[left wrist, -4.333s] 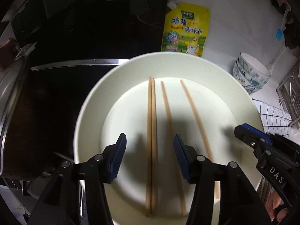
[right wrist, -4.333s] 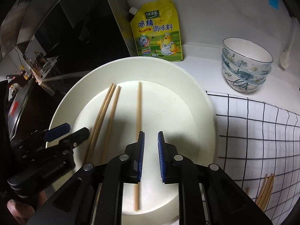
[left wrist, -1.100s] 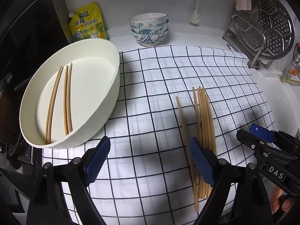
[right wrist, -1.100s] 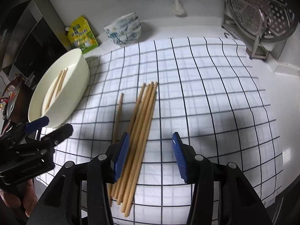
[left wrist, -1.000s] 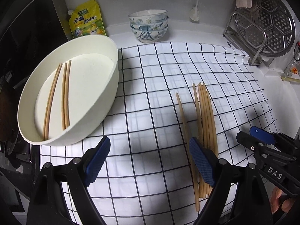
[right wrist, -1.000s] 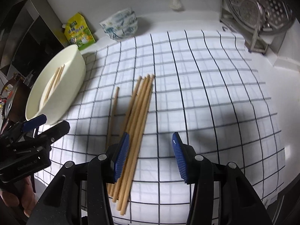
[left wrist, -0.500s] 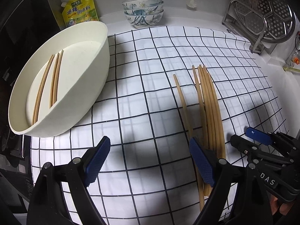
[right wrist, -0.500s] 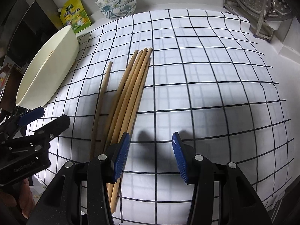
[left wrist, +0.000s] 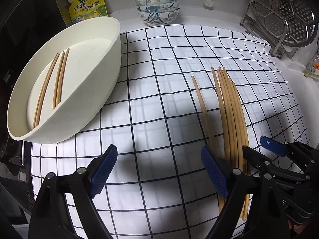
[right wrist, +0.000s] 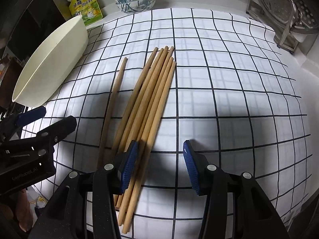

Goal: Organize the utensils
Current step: 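Lower the left gripper and pinch one wooden chopstick while the right pinches another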

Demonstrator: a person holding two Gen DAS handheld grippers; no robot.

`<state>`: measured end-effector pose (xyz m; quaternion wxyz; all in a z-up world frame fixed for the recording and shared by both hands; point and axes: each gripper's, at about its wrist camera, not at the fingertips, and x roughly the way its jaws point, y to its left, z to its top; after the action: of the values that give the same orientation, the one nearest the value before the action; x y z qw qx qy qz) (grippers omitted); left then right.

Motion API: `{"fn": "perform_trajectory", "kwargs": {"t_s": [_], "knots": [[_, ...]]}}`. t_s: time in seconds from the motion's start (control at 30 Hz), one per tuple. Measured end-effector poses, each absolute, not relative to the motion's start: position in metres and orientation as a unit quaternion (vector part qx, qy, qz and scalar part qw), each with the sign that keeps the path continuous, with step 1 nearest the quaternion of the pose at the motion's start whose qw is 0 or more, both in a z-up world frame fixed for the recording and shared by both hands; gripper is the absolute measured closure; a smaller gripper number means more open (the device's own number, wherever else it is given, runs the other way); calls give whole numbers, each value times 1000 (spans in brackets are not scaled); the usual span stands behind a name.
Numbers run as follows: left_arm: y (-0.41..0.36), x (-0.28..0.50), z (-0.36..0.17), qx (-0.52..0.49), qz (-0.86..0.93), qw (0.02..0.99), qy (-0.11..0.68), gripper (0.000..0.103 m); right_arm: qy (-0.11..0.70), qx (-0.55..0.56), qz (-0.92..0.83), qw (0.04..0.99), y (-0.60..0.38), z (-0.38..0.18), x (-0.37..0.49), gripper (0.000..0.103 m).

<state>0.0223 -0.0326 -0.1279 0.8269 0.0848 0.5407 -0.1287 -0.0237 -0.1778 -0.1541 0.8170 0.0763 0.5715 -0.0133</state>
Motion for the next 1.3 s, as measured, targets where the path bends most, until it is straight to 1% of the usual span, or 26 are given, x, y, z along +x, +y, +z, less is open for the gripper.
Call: {"fn": "perform_trajectory", "kwargs": {"t_s": [0.33,0.57,0.87,1.17,1.3], "knots": [[-57,18,-143,97,-156,817,546,19,571,87,-42,815,-202,-154,-33,57],[-62,18,-151,100,-155,812,553,19,568,88,-36,817,-201,-152,-36,57],[-59,18,-150,92,-147,815,553,19,576,28,-45,816,-184,-156,-40,57],[-67,11,-156,114,-144,810,557,19,572,39,-65,816,-203,-155,-49,57],[-68,8,-156,120,-138,815,550,18,566,19,-65,822,-197,-156,-50,57]]}}
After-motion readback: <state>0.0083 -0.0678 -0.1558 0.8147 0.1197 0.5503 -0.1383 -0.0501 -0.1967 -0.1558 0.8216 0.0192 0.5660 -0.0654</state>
